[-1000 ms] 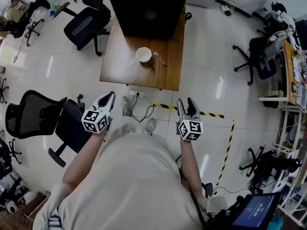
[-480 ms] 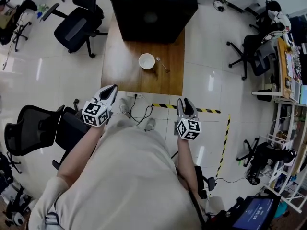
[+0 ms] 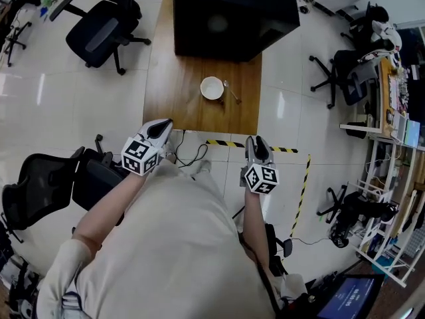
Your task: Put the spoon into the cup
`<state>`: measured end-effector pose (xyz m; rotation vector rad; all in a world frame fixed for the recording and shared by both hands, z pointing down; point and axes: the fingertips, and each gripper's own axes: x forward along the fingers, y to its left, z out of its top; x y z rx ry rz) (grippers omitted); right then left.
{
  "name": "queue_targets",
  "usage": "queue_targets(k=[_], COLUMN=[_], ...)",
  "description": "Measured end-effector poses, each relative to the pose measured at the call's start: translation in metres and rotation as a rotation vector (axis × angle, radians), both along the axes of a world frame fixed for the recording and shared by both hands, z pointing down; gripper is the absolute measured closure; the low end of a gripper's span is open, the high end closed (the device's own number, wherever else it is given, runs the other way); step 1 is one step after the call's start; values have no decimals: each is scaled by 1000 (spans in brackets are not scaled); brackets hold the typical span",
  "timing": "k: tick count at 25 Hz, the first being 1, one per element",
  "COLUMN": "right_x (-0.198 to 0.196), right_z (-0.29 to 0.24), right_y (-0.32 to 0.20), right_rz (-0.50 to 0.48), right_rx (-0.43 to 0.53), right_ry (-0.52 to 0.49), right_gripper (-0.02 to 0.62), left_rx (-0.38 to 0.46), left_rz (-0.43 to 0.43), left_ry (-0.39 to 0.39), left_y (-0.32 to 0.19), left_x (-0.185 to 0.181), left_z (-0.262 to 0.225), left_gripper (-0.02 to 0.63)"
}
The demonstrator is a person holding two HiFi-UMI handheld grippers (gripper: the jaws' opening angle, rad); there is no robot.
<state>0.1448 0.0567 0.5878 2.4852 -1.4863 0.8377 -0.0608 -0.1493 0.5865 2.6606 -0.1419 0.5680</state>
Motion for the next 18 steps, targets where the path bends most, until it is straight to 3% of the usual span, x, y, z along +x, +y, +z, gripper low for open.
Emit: queue_targets(k=[11,18], right_x=[-13,0], right_z=[4,5], right_y=[-17,-25], right_rz=[-11,-147], right_rx=[-73,-83], right_ry=[30,35], right_gripper=[466,466], left_rx=[-92,-3], left_rz=[9,-70], left_ry=[44,0], left_y=[-6,-6], left_x=[6,19], left_z=[8,4], left_gripper=[604,606])
